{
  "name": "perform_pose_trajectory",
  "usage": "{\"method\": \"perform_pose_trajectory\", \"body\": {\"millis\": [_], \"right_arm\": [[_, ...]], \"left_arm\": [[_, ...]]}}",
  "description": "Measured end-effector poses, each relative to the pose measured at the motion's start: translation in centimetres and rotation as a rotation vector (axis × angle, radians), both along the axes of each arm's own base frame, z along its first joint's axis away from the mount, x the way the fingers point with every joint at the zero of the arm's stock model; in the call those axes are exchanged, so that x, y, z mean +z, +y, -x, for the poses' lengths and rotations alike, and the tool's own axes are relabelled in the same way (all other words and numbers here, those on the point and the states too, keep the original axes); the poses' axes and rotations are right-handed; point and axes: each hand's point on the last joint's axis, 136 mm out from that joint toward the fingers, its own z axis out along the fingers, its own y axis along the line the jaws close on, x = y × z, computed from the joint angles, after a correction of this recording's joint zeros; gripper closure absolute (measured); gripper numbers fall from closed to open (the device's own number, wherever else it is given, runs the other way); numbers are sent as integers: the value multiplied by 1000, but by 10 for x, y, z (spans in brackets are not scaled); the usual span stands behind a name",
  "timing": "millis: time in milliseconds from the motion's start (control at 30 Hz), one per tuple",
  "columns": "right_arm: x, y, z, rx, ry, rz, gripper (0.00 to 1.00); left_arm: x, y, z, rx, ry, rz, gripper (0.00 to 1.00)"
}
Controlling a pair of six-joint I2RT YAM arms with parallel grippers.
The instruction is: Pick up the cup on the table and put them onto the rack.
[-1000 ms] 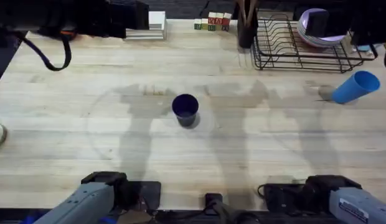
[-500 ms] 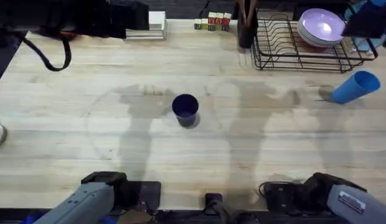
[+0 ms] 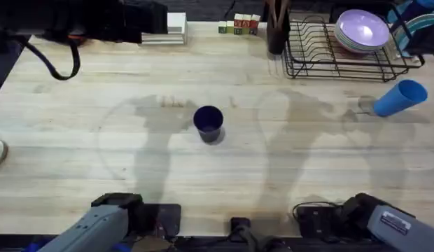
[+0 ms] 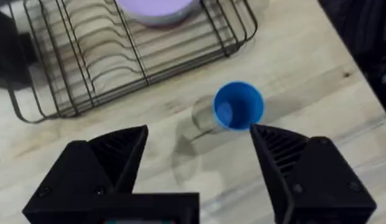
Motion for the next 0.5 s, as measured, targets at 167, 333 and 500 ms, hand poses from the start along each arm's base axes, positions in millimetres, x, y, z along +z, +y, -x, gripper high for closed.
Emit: {"method": "perform_pose_trajectory", "body": {"millis": [167, 333, 500], "right_arm": [[-8, 3, 6, 0, 38, -19, 6], [-14, 3, 5, 0, 59, -30, 6], [-32, -1, -1, -3, 113, -53, 6]], "left_arm": [[0, 0, 0, 0, 0, 0, 7], [0, 0, 0, 0, 0, 0, 7], [0, 0, 0, 0, 0, 0, 7]]}}
